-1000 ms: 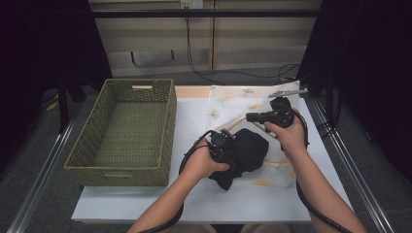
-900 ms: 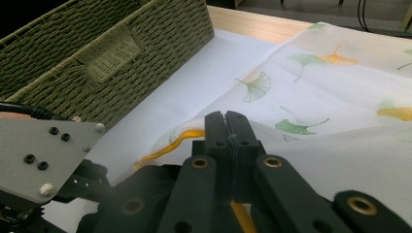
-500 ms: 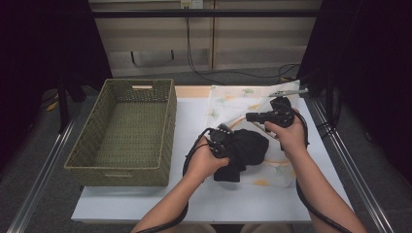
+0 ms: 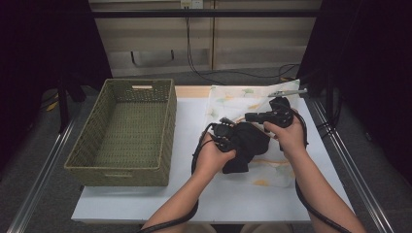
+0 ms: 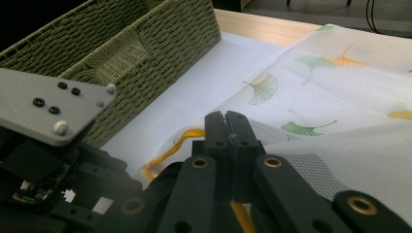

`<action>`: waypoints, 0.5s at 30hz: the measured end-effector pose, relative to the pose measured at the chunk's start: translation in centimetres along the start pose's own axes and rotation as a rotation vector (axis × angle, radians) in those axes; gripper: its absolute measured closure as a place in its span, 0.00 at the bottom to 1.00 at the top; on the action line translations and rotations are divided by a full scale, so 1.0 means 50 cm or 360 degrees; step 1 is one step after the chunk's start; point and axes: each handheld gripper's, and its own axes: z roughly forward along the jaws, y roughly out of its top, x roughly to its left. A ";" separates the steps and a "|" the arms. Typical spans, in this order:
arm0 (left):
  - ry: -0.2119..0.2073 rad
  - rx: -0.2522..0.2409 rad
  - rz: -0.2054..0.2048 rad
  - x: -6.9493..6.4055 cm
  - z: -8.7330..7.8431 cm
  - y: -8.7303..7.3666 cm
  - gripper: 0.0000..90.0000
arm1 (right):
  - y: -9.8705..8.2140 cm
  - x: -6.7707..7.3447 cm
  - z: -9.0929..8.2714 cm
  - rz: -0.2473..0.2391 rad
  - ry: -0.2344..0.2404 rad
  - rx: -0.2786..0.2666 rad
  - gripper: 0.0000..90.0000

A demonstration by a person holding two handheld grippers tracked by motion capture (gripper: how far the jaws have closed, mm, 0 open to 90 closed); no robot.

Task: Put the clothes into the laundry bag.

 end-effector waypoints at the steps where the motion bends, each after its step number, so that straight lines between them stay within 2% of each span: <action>1: 0.0005 -0.0009 -0.0005 0.002 0.000 0.002 0.82 | 0.000 0.000 0.000 -0.0001 0.0001 0.0000 1.00; 3: 0.0005 -0.0028 -0.0001 0.004 0.003 0.004 0.81 | -0.001 0.000 0.000 -0.0003 0.0000 0.0001 1.00; 4: 0.0010 -0.0051 -0.0019 0.003 0.005 0.004 0.81 | -0.001 0.000 0.000 -0.0003 0.0000 0.0001 1.00; 7: 0.0037 -0.0080 0.0030 0.003 0.011 0.004 0.80 | 0.000 -0.001 -0.001 -0.0002 -0.0001 -0.0001 1.00; 9: 0.0032 -0.0042 0.0080 0.005 0.017 0.001 0.78 | -0.001 -0.003 -0.001 -0.0006 -0.0002 0.0001 1.00; 13: -0.0014 -0.0052 0.0070 0.012 0.021 -0.002 0.62 | -0.002 -0.004 -0.003 0.0000 -0.0005 0.0005 1.00; 15: -0.0028 -0.0076 0.0063 0.014 0.018 -0.003 0.49 | -0.003 -0.004 -0.003 0.0000 -0.0008 0.0006 1.00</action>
